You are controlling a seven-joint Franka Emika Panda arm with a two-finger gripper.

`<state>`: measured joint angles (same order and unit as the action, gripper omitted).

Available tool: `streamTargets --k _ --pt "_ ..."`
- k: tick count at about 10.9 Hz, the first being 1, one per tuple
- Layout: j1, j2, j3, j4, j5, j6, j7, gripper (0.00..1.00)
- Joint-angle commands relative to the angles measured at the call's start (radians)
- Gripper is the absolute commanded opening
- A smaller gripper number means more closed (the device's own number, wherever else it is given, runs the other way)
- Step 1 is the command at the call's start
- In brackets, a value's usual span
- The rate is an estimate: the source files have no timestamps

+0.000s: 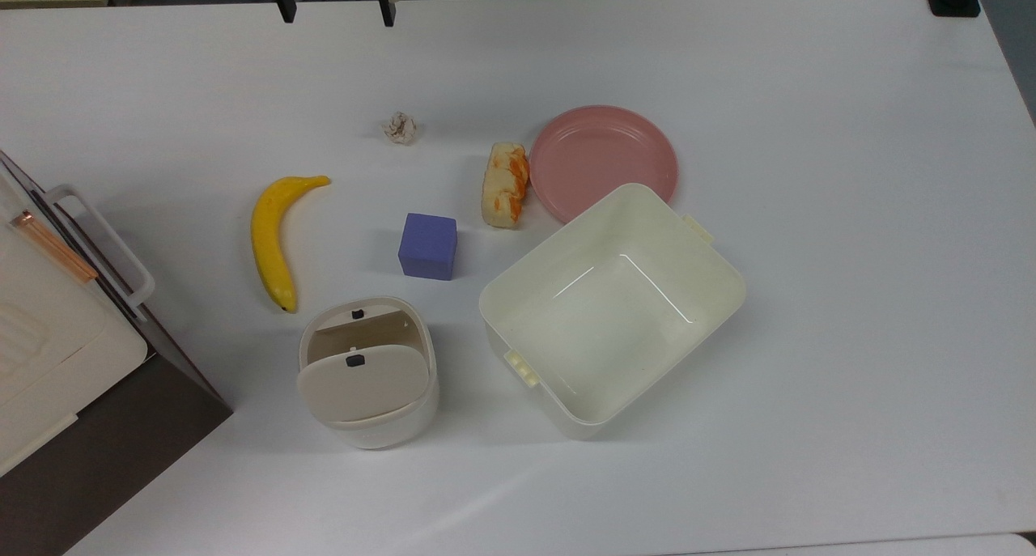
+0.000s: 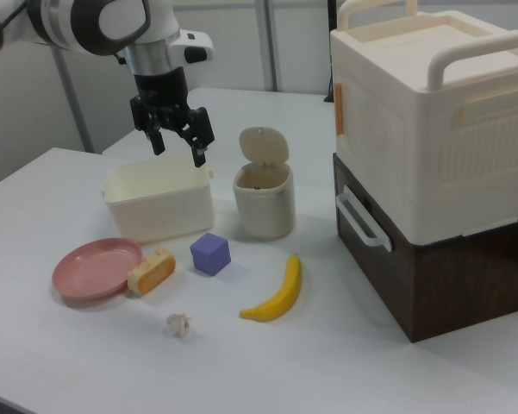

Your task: Grab it up and put it in the trash

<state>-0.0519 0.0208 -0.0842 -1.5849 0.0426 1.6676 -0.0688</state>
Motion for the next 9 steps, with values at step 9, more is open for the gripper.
streamTargets --k 9 --pt "0.035 -0.106 -0.023 -0.191 0.002 0.081 -0.051 1.0"
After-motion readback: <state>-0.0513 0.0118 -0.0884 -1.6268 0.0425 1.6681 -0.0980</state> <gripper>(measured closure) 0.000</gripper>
